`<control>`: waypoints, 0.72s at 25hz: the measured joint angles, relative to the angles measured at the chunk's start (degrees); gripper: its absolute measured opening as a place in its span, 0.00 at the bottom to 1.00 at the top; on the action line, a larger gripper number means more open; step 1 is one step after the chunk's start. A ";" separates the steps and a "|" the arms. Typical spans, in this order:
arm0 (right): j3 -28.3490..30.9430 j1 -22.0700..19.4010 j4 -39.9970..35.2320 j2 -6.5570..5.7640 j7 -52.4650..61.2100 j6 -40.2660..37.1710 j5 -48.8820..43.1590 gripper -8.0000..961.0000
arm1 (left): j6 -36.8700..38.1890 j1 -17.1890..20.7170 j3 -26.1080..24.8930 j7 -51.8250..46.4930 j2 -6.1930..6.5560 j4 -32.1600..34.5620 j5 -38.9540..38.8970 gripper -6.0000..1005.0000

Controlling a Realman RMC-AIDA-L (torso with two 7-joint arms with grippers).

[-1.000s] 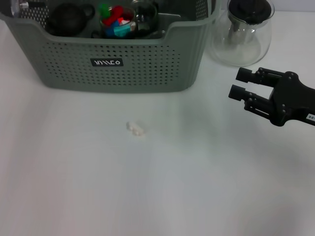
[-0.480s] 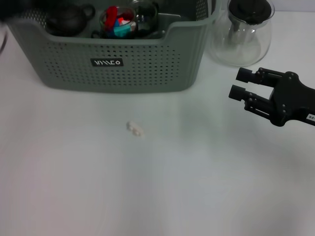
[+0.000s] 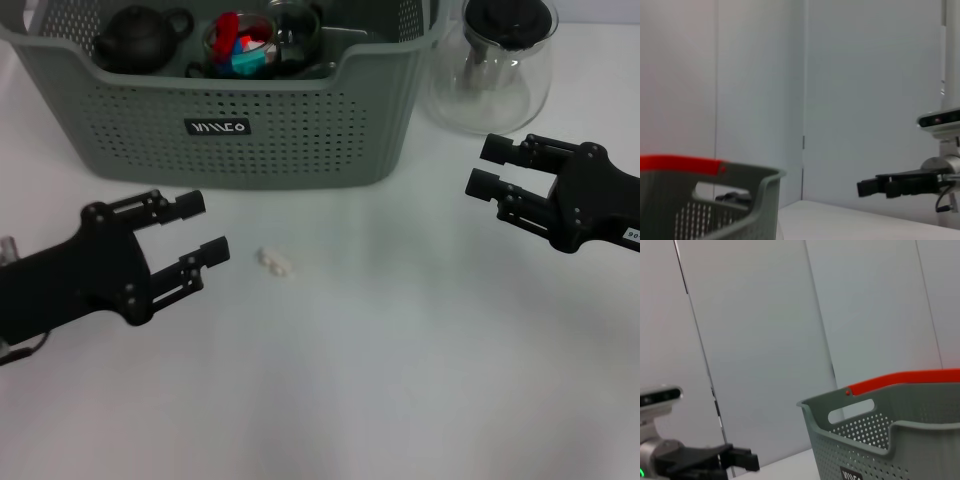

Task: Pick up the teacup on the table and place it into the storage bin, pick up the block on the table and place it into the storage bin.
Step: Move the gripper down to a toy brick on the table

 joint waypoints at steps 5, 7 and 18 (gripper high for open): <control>0.11 0.01 0.00 0.00 0.02 0.00 0.00 0.53 | -11.15 -2.88 0.16 -2.24 0.50 -6.53 3.97 0.44; 0.27 0.01 0.00 -0.05 0.04 0.02 0.00 0.53 | -16.49 -4.38 0.29 0.04 0.42 -10.11 4.79 0.43; 0.75 -0.30 0.00 -0.08 0.06 0.08 0.00 0.53 | -30.15 -9.78 -0.20 13.94 0.11 -24.04 4.36 0.44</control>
